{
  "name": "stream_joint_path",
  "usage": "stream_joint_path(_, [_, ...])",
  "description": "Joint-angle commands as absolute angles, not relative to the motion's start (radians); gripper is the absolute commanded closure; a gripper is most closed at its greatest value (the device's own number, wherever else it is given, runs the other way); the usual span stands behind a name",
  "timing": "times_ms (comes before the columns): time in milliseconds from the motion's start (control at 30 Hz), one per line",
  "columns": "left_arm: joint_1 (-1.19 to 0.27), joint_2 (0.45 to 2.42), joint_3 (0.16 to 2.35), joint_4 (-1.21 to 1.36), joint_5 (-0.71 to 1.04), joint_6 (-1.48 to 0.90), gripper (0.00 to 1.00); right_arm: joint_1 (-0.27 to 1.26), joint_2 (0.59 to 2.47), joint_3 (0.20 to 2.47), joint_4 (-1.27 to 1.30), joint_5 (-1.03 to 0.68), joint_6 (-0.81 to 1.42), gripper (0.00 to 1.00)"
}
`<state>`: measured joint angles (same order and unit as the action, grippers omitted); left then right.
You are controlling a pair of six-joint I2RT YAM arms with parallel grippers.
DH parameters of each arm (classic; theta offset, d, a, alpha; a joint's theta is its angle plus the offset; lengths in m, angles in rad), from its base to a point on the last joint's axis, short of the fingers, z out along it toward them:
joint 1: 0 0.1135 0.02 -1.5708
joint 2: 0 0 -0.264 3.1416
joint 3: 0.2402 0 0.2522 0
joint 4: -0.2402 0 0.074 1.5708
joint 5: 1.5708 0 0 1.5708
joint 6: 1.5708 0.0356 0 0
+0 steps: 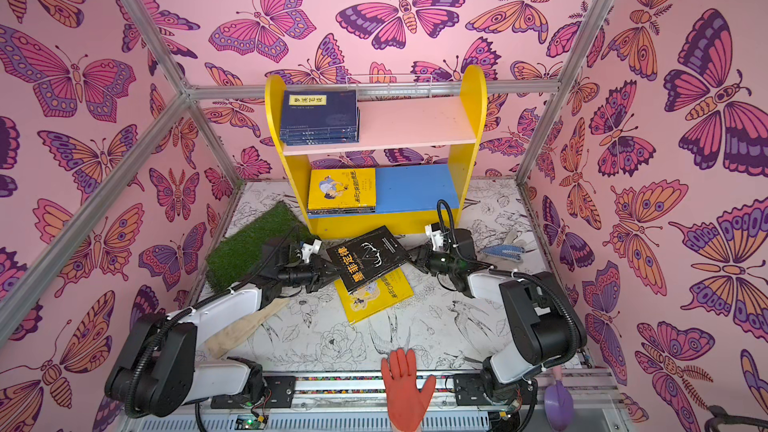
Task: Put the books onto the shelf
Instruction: 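Lift the black book with the right gripper while the left gripper releases it, then carry the black book to the blue shelf and lay it on the stack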
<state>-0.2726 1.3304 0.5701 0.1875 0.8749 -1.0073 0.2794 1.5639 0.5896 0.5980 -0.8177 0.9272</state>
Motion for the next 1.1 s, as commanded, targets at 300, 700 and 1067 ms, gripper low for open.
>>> stream_joint_path(300, [-0.221, 1.293, 0.546, 0.273, 0.847, -1.023, 0.59, 0.299, 1.447, 0.552, 0.734, -0.944, 0.968, 1.0])
stream_joint_path(700, [-0.092, 1.166, 0.403, 0.182, 0.568, -1.106, 0.43, 0.295, 1.153, 0.615, 0.563, -0.877, 0.977, 1.0])
stream_joint_path(1067, [-0.092, 1.122, 0.391, 0.052, 0.542, -0.998, 0.43, 0.299, 1.265, 0.794, 0.74, -0.65, 1.057, 1.0])
